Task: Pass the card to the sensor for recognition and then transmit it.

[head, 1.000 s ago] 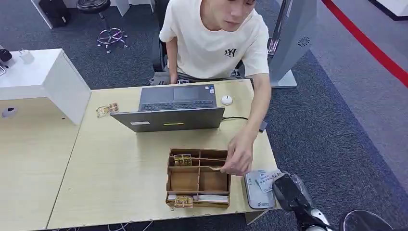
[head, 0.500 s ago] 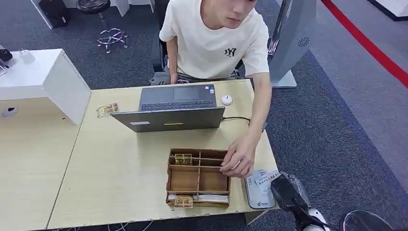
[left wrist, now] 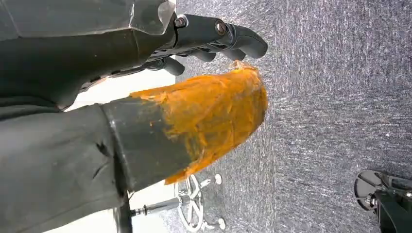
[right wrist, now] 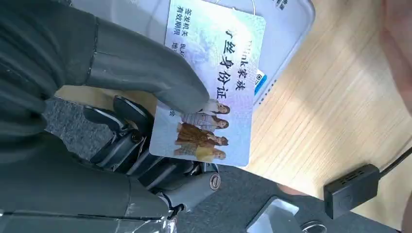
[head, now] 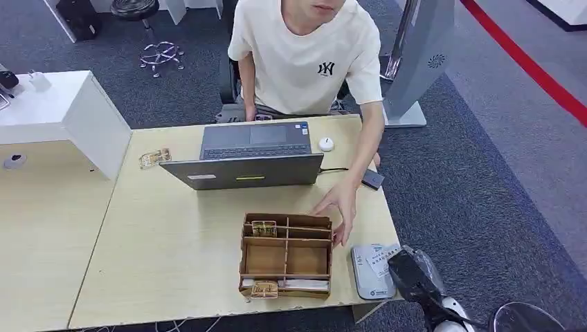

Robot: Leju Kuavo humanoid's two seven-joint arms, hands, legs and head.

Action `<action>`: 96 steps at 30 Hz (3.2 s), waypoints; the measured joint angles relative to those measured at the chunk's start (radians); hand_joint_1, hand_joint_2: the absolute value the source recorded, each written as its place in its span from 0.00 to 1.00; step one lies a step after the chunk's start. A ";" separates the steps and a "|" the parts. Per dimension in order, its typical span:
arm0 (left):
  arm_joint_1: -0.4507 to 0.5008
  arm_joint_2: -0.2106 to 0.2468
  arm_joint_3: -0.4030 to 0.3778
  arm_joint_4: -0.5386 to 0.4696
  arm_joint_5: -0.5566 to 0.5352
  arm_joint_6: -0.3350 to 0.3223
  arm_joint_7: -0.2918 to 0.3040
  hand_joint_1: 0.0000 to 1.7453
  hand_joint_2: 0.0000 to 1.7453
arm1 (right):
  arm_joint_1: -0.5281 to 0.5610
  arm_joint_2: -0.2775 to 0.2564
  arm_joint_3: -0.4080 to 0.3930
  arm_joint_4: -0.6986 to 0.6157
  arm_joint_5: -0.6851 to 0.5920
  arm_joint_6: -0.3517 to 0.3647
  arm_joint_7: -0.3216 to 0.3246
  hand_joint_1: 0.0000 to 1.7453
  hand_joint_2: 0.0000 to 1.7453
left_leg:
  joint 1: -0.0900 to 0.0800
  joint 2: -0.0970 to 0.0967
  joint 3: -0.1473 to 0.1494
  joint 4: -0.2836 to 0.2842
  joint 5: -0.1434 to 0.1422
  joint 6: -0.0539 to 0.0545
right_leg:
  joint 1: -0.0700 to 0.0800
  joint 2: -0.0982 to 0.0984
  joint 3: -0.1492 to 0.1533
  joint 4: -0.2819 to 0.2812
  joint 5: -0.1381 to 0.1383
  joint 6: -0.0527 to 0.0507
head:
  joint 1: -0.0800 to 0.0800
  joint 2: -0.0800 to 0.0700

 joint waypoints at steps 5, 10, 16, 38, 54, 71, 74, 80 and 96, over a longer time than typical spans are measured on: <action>0.000 0.000 0.000 0.000 0.003 0.000 0.000 0.00 0.00 | -0.002 0.000 0.001 0.002 0.004 0.000 0.003 1.00 1.00 | 0.000 0.000 0.000 0.000 0.000 0.000 | 0.000 0.000 0.000 0.000 0.000 0.000 | 0.000 0.000; 0.000 0.000 0.000 0.000 0.005 0.000 0.000 0.00 0.00 | -0.004 -0.002 0.003 0.006 0.005 0.000 0.002 1.00 1.00 | 0.000 0.000 0.001 0.000 0.000 0.000 | 0.000 0.000 0.001 0.000 0.000 0.000 | 0.000 0.000; 0.000 0.000 0.001 0.000 0.006 0.000 0.000 0.00 0.00 | -0.006 -0.002 0.006 0.008 0.005 0.000 0.003 1.00 1.00 | 0.000 0.000 0.002 0.000 0.000 0.000 | 0.000 0.000 0.002 0.000 0.000 0.000 | 0.000 0.000; 0.000 0.000 0.001 0.000 0.005 0.000 0.002 0.00 0.00 | -0.022 -0.002 0.017 0.025 0.006 -0.002 0.003 1.00 1.00 | 0.000 0.001 0.003 0.000 0.000 0.000 | 0.000 0.000 0.003 0.000 0.000 0.000 | 0.000 0.000; 0.000 0.000 0.001 0.000 0.004 0.000 0.006 0.00 0.00 | -0.028 -0.002 0.024 0.029 0.006 -0.003 0.003 1.00 1.00 | 0.000 0.001 0.003 0.000 0.000 0.000 | 0.000 0.001 0.003 0.000 0.000 0.000 | 0.000 0.000; 0.000 0.000 0.001 0.000 0.005 0.000 0.007 0.00 0.00 | -0.028 -0.002 0.024 0.028 0.006 -0.005 0.003 1.00 1.00 | 0.000 0.001 0.003 0.000 0.000 0.000 | 0.000 0.001 0.003 0.000 0.000 0.000 | 0.000 0.000; 0.000 0.000 0.001 0.000 0.006 0.000 0.007 0.00 0.00 | -0.027 -0.002 0.026 0.027 0.007 -0.010 0.003 1.00 1.00 | 0.000 0.001 0.003 0.000 0.000 0.000 | 0.000 0.001 0.003 0.000 0.000 0.000 | 0.000 0.000; 0.001 0.000 0.002 0.000 0.006 0.000 0.007 0.00 0.00 | -0.017 -0.002 0.034 0.002 0.018 -0.032 0.003 1.00 1.00 | 0.000 0.001 0.003 0.000 0.000 0.000 | 0.000 0.001 0.003 0.000 0.000 0.000 | 0.000 0.000; 0.001 -0.006 0.002 0.000 0.009 0.000 0.007 0.00 0.00 | 0.011 0.024 0.041 -0.080 0.063 -0.157 -0.005 1.00 1.00 | 0.000 0.001 0.002 0.000 0.000 0.000 | 0.000 0.000 0.002 0.000 0.000 0.000 | 0.000 0.000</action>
